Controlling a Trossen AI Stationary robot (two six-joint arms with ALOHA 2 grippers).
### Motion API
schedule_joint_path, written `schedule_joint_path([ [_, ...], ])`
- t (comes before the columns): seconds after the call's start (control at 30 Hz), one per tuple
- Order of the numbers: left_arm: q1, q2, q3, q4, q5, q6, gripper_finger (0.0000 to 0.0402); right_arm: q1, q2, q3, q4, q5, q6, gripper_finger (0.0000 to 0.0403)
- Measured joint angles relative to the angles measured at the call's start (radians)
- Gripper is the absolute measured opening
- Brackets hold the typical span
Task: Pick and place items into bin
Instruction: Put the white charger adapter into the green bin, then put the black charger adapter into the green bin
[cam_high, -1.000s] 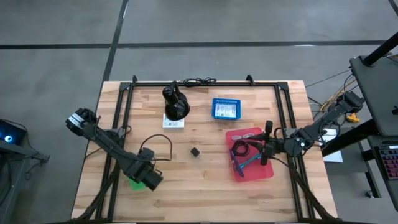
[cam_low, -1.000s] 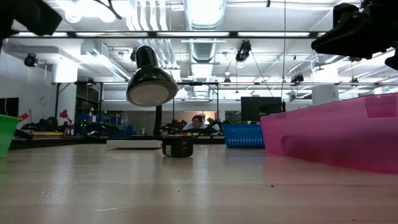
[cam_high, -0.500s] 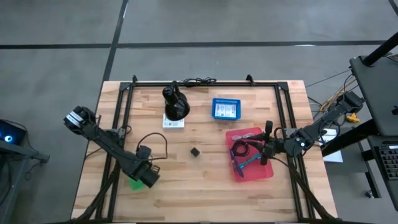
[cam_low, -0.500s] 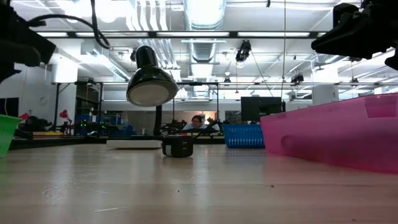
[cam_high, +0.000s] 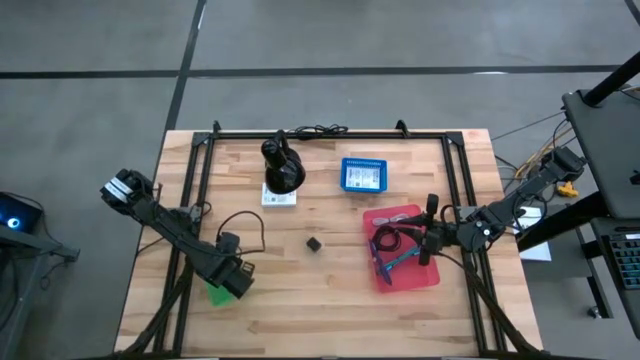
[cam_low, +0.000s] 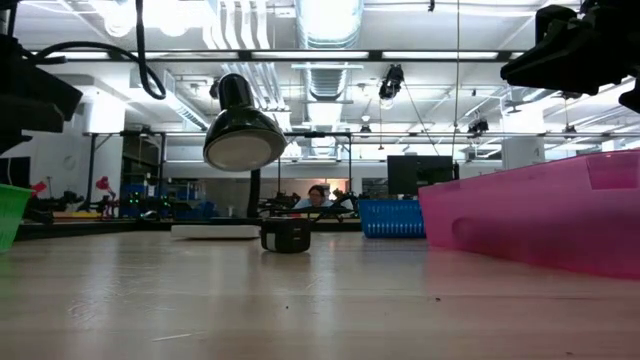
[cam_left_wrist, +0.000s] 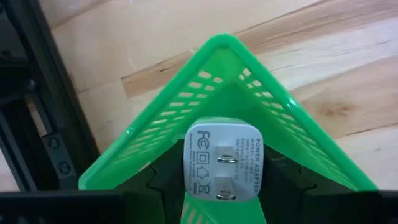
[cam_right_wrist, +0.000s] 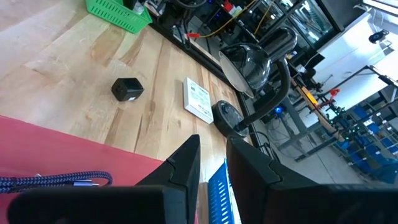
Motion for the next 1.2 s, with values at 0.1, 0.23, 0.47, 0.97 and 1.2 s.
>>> schedule_joint_path([
  [0.1,0.0,0.0,0.003,0.003,0.0,0.003,0.0169,0.0,0.0,0.0,0.0,0.0,0.0,0.0068],
  [0.23,0.0,0.0,0.006,0.002,0.001,0.005,0.0199,0.0,0.0,0.0,0.0,0.0,0.0,0.0068],
  [0.47,0.0,0.0,0.005,-0.012,0.01,0.033,0.0208,0.0,0.0,0.0,0.0,0.0,0.0,0.0068],
  [0.97,0.0,-0.044,0.097,-0.102,0.019,0.111,0.021,0.0,0.0,0.0,0.0,0.0,-0.004,0.0068],
  [1.2,0.001,-0.064,0.142,-0.131,-0.136,0.114,0.021,0.0,0.0,0.0,0.0,0.0,-0.004,0.0068],
])
